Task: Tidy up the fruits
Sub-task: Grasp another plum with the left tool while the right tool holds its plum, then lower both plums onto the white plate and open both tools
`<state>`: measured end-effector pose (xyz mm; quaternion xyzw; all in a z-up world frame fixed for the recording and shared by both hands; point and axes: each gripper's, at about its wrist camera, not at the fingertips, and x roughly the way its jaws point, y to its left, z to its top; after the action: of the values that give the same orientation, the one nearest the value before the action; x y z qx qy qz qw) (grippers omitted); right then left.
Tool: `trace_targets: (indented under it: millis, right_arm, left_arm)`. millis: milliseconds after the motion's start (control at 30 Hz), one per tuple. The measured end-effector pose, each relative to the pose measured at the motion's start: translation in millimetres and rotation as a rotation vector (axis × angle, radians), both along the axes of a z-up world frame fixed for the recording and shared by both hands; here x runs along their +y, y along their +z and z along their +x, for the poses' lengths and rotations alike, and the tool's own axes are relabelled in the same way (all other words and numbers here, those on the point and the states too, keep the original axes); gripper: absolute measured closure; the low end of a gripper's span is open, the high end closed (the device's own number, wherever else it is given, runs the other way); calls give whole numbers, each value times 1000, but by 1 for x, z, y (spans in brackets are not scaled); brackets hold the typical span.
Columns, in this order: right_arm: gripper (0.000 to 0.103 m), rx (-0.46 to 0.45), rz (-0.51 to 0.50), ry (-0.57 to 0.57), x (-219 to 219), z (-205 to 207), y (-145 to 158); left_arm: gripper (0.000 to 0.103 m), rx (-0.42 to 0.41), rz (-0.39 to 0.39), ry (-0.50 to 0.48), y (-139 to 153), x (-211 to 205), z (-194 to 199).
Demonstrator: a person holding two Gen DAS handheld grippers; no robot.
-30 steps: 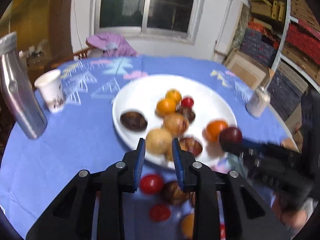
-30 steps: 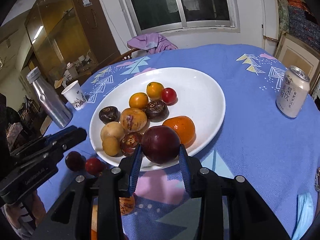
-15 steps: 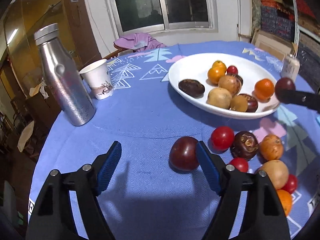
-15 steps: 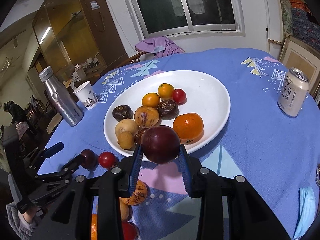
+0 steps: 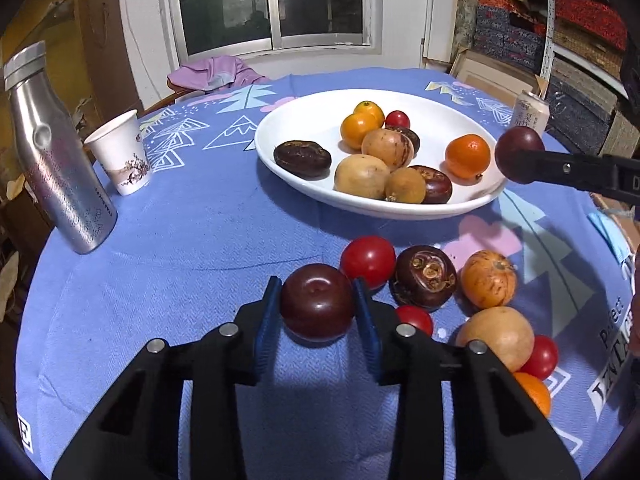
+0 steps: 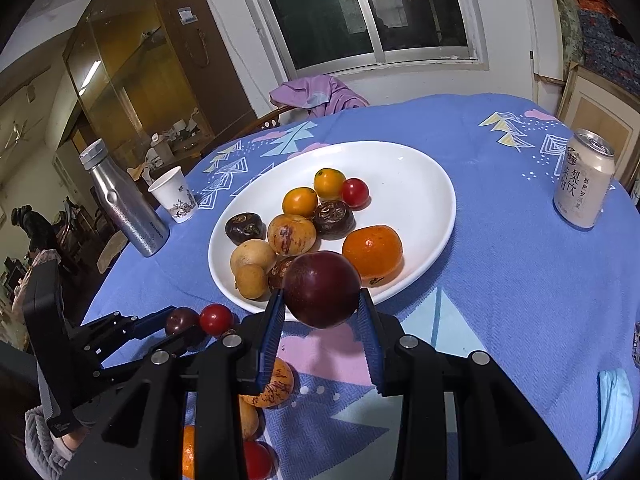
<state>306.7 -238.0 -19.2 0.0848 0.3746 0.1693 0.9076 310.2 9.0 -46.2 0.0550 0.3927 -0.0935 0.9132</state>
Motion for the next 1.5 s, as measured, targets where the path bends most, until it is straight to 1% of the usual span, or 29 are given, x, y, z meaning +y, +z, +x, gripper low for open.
trace_targets:
  millis: [67,100,200,300,367,467,567,667,767,833,867,900,933,967,1000,1033,1100,1133,1200,1267,1367,1433,1500]
  right_arm:
    - [66,-8,6,-6,-3,-1,3]
    - [66,-15,11,-11,-5,-1,5]
    - [66,-37,14,-29,-8,1,15]
    - [66,-52,8,-44,-8,14,29]
    - [66,-49,-14,-53,-6,27,34]
    - [66,-29,-34,-69,-1,51,28]
    - [66,9,-36,-70,4,73,10]
    - [66,29,-63,-63,9,84,-3]
    - [66,27,-89,-64,11,90,-8]
    - [63,24,-103,-66,12,93,-12]
    - [63,19,-113,-71,12,94,-13]
    - [57,16,-119,-72,12,95,-14]
    - [53,13,-127,-71,13,95,-15]
    - [46,8,-137,-78,13,95,-16]
    - [43,0,-142,-87,12,94,-15]
    - [42,-6,-143,-91,11,93,-14]
    - [42,-22,-142,-93,10,89,-11]
    - [41,-31,-145,-96,10,86,-8]
    - [36,-53,-152,-99,9,78,-2]
    - [33,-79,-158,-106,8,66,4]
    - [31,-115,-156,-105,6,44,14]
    - [29,-143,-144,-99,6,28,22]
    - [24,-168,-128,-95,5,11,27]
  left_arm:
    - [67,-3,-28,20,6,4,-2]
    - [67,-23,-29,26,14,3,-3]
    - [67,-89,1,37,42,-5,4]
    - [67,-143,31,47,71,-22,25]
    - [67,-164,33,61,81,-34,46]
    - [67,-162,17,71,79,-48,73]
    - [67,-133,-11,78,66,-53,96]
    - [67,-106,-46,83,54,-50,113]
    - [67,-102,-38,82,44,-50,122]
    - [66,-102,-25,81,37,-52,125]
    - [60,-108,-12,88,34,-52,126]
    - [53,-124,5,100,32,-53,127]
    - [37,-143,18,112,31,-53,127]
    - [29,-155,24,119,30,-53,127]
    - [28,-165,23,123,31,-53,126]
    - [28,-175,16,126,33,-51,125]
    - [22,-201,2,139,40,-48,121]
    - [17,-220,3,148,45,-46,117]
    - [14,-276,26,168,56,-46,104]
    - [8,-327,46,188,68,-45,89]
    - [8,-372,53,194,82,-46,60]
    - [6,-398,76,199,87,-46,37]
    - [5,-410,95,204,90,-42,14]
